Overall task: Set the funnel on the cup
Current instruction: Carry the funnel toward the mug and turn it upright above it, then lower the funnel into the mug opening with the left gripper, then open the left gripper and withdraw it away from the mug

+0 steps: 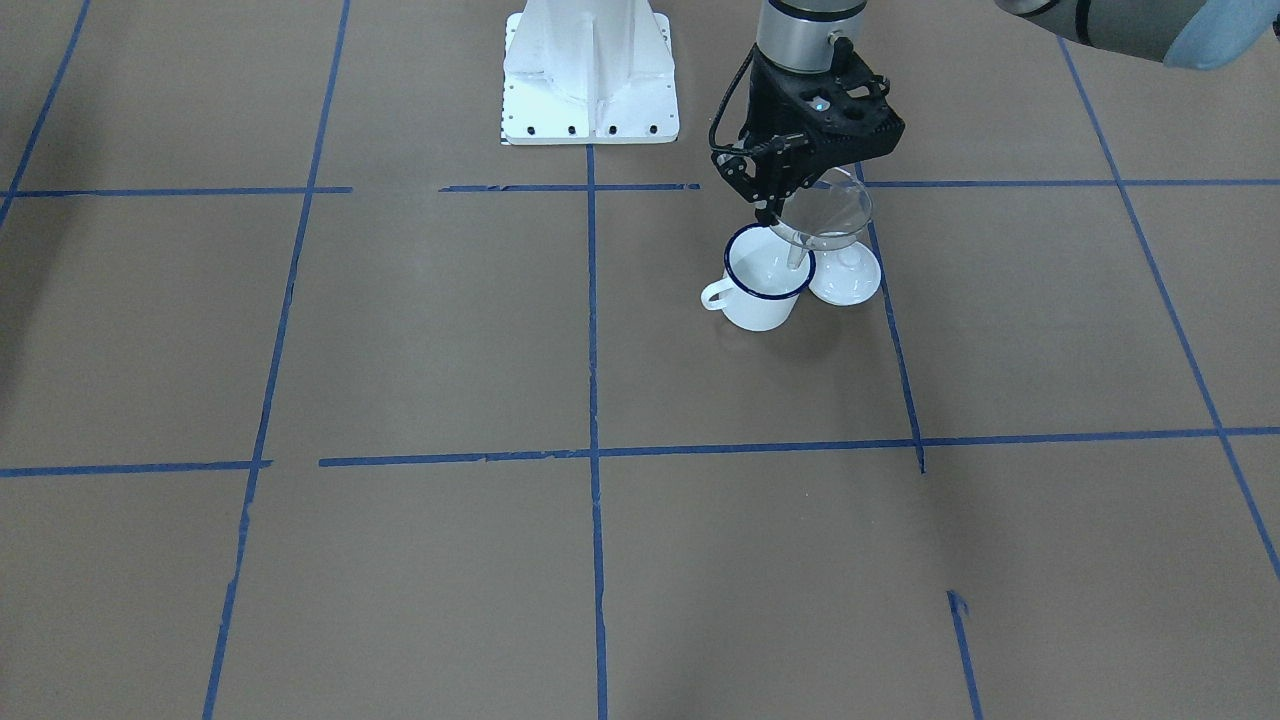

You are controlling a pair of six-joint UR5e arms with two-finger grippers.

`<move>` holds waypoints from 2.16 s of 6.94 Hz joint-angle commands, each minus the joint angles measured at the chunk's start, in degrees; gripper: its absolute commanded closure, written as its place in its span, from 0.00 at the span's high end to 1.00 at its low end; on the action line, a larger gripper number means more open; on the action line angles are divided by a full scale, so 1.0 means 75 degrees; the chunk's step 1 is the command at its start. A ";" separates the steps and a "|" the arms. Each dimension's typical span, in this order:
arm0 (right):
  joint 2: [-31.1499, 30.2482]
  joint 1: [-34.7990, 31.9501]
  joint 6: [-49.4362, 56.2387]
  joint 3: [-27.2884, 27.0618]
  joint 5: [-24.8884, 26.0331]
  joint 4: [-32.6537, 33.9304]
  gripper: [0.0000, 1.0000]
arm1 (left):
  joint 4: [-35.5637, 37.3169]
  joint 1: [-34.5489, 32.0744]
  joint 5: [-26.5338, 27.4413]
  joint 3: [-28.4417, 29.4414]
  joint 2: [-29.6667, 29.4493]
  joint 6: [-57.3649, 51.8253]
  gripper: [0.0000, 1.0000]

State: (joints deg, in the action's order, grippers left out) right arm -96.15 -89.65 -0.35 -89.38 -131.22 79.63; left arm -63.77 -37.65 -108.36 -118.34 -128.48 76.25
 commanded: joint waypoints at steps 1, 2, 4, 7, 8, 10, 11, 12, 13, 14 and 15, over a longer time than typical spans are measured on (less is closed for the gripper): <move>0.0000 0.0000 0.0000 0.0000 0.0000 0.0000 1.00 | 0.0171 0.0086 -0.0271 0.0844 -0.0305 -0.0534 0.00; 0.0000 0.0000 0.0000 0.0000 0.0000 0.0000 1.00 | -0.0201 0.0086 -0.0259 0.1139 -0.0249 -0.0557 0.00; 0.0000 0.0000 0.0000 0.0000 0.0000 0.0000 1.00 | -0.0811 0.0540 -0.0271 0.1655 -0.0179 -0.0861 0.00; 0.0000 0.0000 0.0000 0.0000 0.0000 0.0000 1.00 | -0.1469 0.0765 -0.0271 0.1681 0.0348 -0.0874 0.00; 0.0000 0.0000 0.0000 0.0000 0.0000 0.0000 1.00 | -0.1470 0.0778 -0.0271 0.1670 0.0337 -0.0874 0.10; 0.0000 0.0000 0.0000 0.0000 0.0000 0.0000 1.00 | -0.1470 0.0766 -0.0259 0.1681 0.0349 -0.0851 0.99; 0.0000 0.0000 0.0000 0.0000 0.0000 0.0000 1.00 | -0.1482 0.0766 -0.0224 0.1577 0.0372 -0.0862 1.00; 0.0000 0.0000 0.0000 0.0000 0.0000 0.0000 1.00 | -0.1482 0.0696 -0.0201 0.1379 0.0384 -0.1315 1.00; 0.0000 0.0000 0.0000 0.0000 0.0000 0.0000 1.00 | -0.1563 0.0232 -0.0224 0.0797 0.0767 -0.2654 1.00; 0.0000 0.0000 0.0000 0.0000 0.0000 0.0000 1.00 | -0.2341 -0.0481 -0.0305 0.0176 0.1780 -0.3943 1.00; 0.0000 0.0000 0.0000 0.0000 0.0000 0.0000 1.00 | -0.3405 -0.1335 -0.0724 0.0088 0.2858 -0.5035 1.00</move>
State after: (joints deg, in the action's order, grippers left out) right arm -96.15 -89.65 -0.35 -89.38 -131.22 79.63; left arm -81.39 -40.79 -111.19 -115.25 -115.81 48.83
